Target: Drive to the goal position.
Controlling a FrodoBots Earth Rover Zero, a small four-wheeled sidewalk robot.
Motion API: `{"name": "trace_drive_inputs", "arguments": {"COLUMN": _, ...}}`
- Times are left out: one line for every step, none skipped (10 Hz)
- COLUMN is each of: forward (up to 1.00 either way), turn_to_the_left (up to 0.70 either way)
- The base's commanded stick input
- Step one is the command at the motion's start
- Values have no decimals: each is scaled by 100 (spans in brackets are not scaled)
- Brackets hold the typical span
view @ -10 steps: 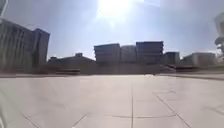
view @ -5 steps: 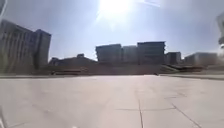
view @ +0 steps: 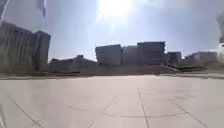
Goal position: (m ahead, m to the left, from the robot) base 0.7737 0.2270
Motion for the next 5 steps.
{"name": "trace_drive_inputs", "arguments": {"forward": 100, "turn_to_the_left": -34}}
{"name": "trace_drive_inputs", "arguments": {"forward": 100, "turn_to_the_left": -34}}
{"name": "trace_drive_inputs", "arguments": {"forward": 100, "turn_to_the_left": -34}}
{"name": "trace_drive_inputs", "arguments": {"forward": 100, "turn_to_the_left": -19}}
{"name": "trace_drive_inputs", "arguments": {"forward": 100, "turn_to_the_left": 6}}
